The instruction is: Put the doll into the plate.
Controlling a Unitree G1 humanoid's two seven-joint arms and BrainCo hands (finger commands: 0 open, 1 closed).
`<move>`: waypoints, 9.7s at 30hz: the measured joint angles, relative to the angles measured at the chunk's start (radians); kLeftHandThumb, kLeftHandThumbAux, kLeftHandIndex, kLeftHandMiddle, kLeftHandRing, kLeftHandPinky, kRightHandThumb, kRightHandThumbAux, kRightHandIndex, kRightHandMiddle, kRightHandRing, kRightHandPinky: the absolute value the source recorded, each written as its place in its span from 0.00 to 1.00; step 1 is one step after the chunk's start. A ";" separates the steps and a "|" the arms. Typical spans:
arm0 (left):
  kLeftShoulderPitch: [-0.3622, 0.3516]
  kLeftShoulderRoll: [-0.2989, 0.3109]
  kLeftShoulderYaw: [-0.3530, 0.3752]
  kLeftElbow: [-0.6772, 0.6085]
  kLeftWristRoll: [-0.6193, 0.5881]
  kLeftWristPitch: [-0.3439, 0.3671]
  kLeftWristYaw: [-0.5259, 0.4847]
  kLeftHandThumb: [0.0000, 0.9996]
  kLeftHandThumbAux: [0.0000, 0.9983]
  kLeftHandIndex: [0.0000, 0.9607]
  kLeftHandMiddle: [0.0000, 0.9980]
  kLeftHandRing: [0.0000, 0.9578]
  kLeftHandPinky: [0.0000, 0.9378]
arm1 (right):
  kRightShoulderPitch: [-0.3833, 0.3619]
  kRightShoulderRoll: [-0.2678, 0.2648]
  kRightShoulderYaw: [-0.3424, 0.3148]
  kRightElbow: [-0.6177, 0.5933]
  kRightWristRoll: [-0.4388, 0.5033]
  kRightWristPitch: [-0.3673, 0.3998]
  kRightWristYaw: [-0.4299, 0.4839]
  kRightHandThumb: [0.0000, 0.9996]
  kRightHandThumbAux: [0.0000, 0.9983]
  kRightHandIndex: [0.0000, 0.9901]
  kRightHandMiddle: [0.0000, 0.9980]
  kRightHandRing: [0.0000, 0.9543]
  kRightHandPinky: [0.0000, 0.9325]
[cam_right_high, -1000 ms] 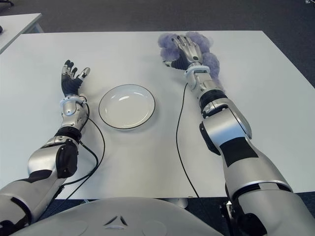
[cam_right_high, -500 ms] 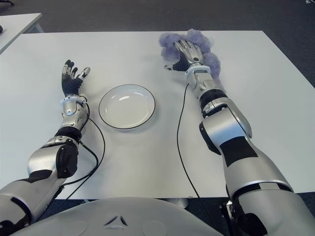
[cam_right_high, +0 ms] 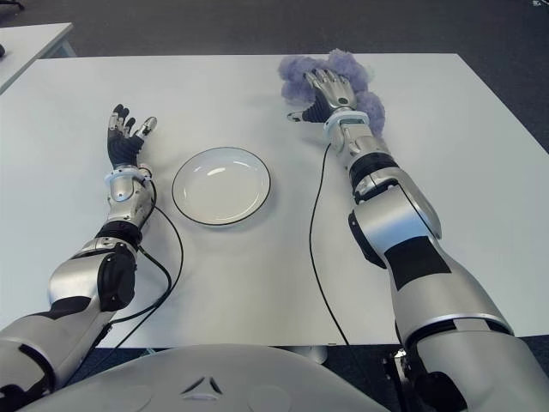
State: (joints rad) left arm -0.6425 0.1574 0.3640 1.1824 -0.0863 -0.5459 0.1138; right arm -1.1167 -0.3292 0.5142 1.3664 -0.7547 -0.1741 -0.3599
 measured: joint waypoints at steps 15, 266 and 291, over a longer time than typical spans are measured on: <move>0.000 0.000 0.000 0.000 0.000 0.000 0.000 0.00 0.75 0.03 0.04 0.01 0.00 | -0.024 0.000 0.014 0.001 0.001 0.000 0.003 0.18 0.47 0.02 0.00 0.00 0.01; 0.002 0.005 0.011 0.000 0.019 -0.008 0.013 0.00 0.53 0.03 0.06 0.01 0.00 | 0.079 0.014 -0.368 -0.018 0.229 -0.051 -0.246 0.71 0.72 0.45 0.84 0.89 0.88; 0.002 0.005 0.012 0.000 0.019 -0.003 0.013 0.00 0.54 0.04 0.06 0.01 0.00 | 0.078 0.028 -0.255 -0.057 0.167 -0.277 -0.367 0.71 0.72 0.44 0.87 0.91 0.92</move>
State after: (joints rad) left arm -0.6408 0.1622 0.3757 1.1824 -0.0676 -0.5494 0.1270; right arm -1.0386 -0.3011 0.2594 1.3092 -0.5874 -0.4508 -0.7272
